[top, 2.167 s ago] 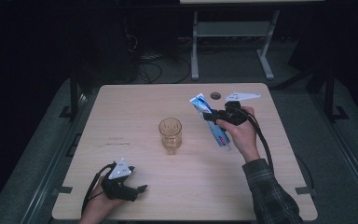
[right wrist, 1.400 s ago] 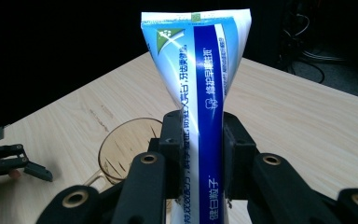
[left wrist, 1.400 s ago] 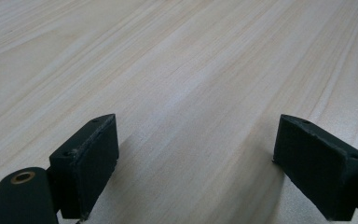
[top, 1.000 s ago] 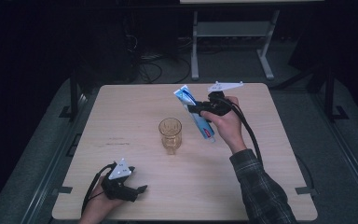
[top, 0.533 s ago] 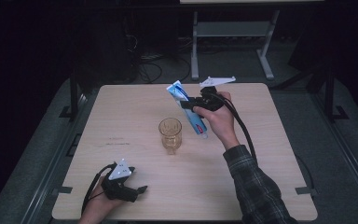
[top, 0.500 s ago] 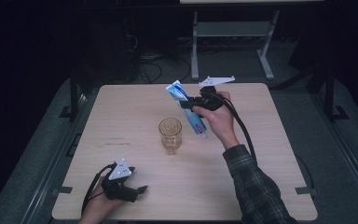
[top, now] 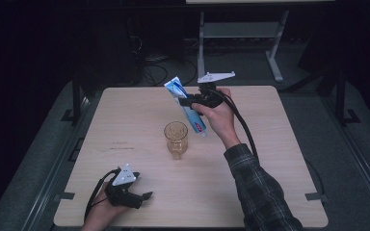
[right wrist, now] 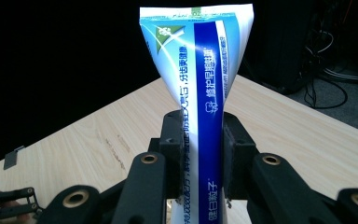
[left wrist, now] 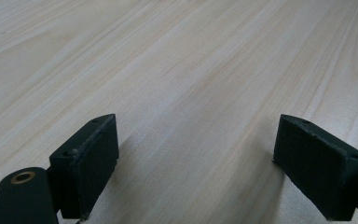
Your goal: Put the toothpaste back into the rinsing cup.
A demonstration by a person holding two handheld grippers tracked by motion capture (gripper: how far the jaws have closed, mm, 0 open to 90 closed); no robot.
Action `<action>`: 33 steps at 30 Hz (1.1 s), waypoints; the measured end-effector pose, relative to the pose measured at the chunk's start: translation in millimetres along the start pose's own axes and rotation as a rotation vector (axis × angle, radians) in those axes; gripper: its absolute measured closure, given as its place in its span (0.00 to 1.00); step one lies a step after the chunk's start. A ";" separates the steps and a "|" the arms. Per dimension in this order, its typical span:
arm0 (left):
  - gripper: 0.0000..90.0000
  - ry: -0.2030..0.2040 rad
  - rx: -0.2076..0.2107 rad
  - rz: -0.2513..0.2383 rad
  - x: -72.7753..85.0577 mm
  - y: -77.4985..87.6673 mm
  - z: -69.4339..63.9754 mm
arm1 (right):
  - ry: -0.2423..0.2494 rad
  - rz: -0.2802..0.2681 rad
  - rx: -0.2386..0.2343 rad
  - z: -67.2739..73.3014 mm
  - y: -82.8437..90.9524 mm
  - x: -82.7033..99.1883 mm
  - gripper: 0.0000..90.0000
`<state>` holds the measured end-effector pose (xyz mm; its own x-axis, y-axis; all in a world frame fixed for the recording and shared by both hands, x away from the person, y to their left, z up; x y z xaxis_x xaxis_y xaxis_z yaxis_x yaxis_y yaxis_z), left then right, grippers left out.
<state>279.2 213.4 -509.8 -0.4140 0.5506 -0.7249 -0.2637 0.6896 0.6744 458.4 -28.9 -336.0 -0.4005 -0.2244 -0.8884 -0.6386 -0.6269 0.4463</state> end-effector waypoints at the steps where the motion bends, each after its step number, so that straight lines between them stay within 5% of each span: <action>1: 0.15 -0.001 0.000 0.001 0.0 0.0 0.0 | -0.003 -0.003 -0.003 0.8 -1.3 -1.9 0.82; 33: 0.15 -0.009 0.015 0.002 -0.5 -1.2 -2.9 | 0.017 -0.013 -0.046 32.3 -43.6 -25.8 0.82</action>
<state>277.2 210.9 -509.9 -0.4064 0.5562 -0.7249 -0.2499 0.6955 0.6737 475.4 28.3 -329.0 -0.3810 -0.2284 -0.8959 -0.6129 -0.6631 0.4297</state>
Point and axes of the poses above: each handheld gripper's, and its own axes: y roughly backward along the jaws, x roughly out of its underside, z roughly to its left, the point moved 5 cm from there along -y, roughly forward along the jaws, and after that the axes turned 12 degrees about x, right-handed, at the moved point
